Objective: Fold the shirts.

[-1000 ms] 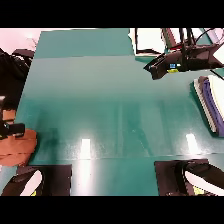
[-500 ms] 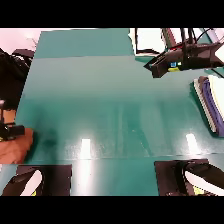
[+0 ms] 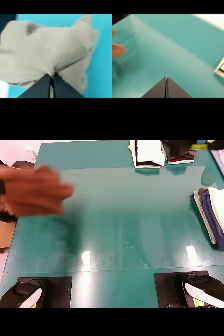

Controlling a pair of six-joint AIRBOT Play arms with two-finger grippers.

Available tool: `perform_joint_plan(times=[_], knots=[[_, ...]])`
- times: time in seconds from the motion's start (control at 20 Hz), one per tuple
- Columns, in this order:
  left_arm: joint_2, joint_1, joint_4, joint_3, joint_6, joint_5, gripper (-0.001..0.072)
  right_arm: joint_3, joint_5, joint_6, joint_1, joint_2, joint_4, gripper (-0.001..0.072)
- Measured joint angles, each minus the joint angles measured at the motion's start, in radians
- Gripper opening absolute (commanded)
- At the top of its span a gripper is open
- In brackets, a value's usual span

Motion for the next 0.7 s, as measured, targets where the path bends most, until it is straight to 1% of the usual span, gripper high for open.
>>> perform_joint_plan(times=[0.2,0.35,0.45,0.55,0.6,0.65,0.7], knots=[[-0.079,-0.241,-0.002,0.126,-0.027,0.105,0.0019,0.099,0.006,0.072,-0.067,0.000,-0.063,0.0017],[-0.198,-0.390,-0.023,0.157,-0.034,0.165,0.0021,0.132,0.021,0.114,-0.145,0.000,-0.079,0.0017],[-0.300,-0.466,-0.071,0.166,-0.034,0.191,0.0022,0.138,0.042,0.129,-0.188,0.000,-0.080,0.0017],[-0.411,-0.525,-0.150,0.171,-0.012,0.231,0.0027,0.129,0.061,0.137,-0.223,0.000,-0.084,0.0017],[-0.462,-0.547,-0.195,0.171,0.008,0.251,0.0214,0.121,0.072,0.140,-0.235,0.000,-0.084,0.0018],[-0.515,-0.565,-0.249,0.173,0.034,0.278,0.0515,0.110,0.082,0.143,-0.246,0.000,-0.084,0.0018],[-0.555,-0.575,-0.297,0.174,0.053,0.303,0.0548,0.096,0.091,0.144,-0.259,0.000,-0.084,0.0019]])
